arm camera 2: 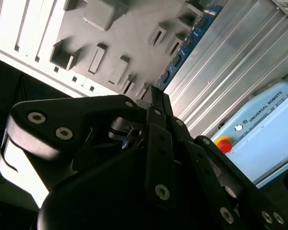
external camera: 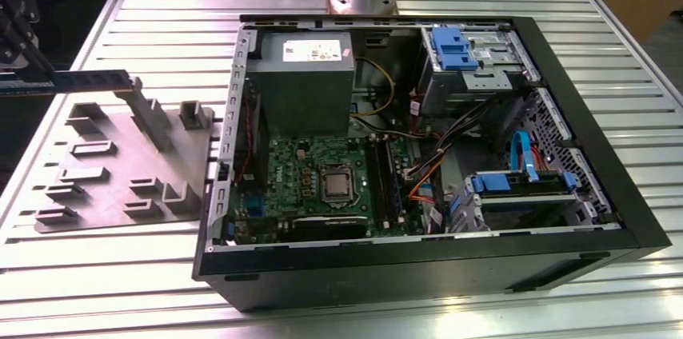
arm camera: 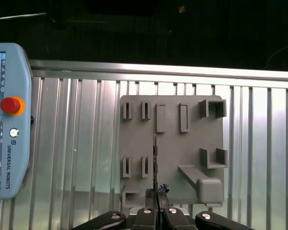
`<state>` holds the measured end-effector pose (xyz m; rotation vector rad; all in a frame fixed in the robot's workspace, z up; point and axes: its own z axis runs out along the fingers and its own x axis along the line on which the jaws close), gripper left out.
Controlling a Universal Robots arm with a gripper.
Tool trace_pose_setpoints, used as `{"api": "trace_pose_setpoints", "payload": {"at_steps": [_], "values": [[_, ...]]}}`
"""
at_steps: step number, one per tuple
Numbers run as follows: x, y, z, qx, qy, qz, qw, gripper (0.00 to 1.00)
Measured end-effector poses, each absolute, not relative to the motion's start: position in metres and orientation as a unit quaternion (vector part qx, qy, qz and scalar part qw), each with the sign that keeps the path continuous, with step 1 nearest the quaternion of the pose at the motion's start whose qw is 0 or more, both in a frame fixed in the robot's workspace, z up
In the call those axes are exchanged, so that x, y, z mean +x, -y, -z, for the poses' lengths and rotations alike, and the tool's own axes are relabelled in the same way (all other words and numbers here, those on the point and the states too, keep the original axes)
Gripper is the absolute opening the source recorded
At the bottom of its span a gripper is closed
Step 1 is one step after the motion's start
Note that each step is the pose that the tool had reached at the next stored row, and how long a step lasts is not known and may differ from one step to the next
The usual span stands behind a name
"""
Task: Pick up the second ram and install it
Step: 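Pick up the second ram and move it above second insertion slot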
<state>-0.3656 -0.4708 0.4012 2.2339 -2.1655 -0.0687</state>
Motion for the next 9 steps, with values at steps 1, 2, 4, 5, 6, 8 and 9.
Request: {"api": "trace_pose_setpoints", "payload": {"at_steps": [1,2,4,5,6,8,9], "values": [[-0.364,0.471,-0.401,0.718,0.696,0.022,0.015,0.12],[-0.362,0.471,-0.401,0.718,0.696,0.022,0.015,0.12],[-0.358,0.471,-0.401,0.718,0.696,0.022,0.015,0.12],[-0.356,0.471,-0.401,0.718,0.696,0.022,0.015,0.12],[-0.355,0.471,-0.401,0.718,0.696,0.022,0.015,0.12],[-0.352,0.471,-0.401,0.718,0.696,0.022,0.015,0.12],[-0.351,0.471,-0.401,0.718,0.696,0.022,0.015,0.12]]}}
